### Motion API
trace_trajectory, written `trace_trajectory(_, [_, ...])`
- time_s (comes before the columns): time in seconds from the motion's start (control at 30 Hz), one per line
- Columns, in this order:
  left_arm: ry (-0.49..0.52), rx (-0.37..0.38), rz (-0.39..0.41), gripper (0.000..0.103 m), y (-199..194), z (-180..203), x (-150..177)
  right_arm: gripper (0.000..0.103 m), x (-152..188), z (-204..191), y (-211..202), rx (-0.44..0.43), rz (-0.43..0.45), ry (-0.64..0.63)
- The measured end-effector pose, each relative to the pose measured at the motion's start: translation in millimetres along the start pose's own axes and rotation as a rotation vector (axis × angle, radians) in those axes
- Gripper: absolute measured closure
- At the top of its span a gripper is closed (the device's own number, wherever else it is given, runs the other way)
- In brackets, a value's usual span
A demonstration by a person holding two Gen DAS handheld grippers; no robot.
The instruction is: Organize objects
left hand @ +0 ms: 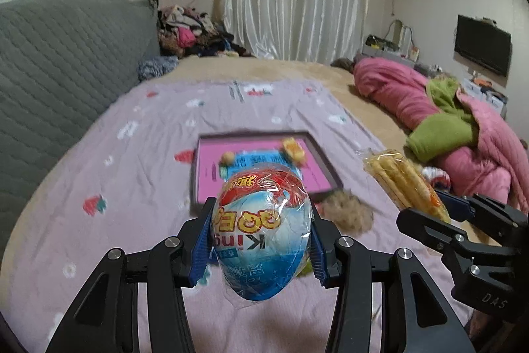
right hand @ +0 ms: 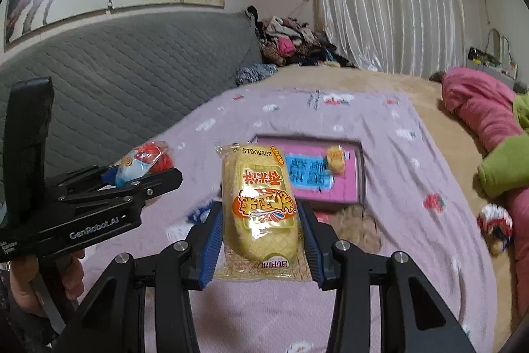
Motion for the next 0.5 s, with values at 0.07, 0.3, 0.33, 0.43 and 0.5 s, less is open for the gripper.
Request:
trace_trajectory(0.07, [-0.012,0.017,0.016,0.052,-4.5,1.6,-14.6,0.058,-12.1,2.4,-3.7,-0.012,0.023,0.007])
trace_trajectory(0.3, [0.0,0.018,0.056,0.052,-8.9,10.1,-48.2,0.058,-51.6,2.9,-10.0,0.011,0.072,-0.028])
trace_trajectory(0.33, [0.001,0.019,0.063,0.052,-9.9,11.0,-53.2,0.058,-55.4,2.7,-10.2,0.019,0.075,-0.034])
trace_trajectory(0.43, [0.003,0.028,0.077,0.052,-13.1,13.6,-65.2,0.058,-65.3,5.4,-9.5,0.013,0.087,-0.028])
trace_trajectory(0.5, [0.005,0.022,0.089,0.052,-14.5,14.7,-70.4,0.058,-70.7,6.4,-8.6,0.027,0.09,-0.038])
Point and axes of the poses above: each gripper's, at about its wrist camera, not at the fingertips, and y roughly the way its jaws point, z to its right, x to its underside, the point moved 1 cm from there along y, roughly the way its jaws point, and after that the axes turned 14 degrees about -y, right-handed, at the moved point
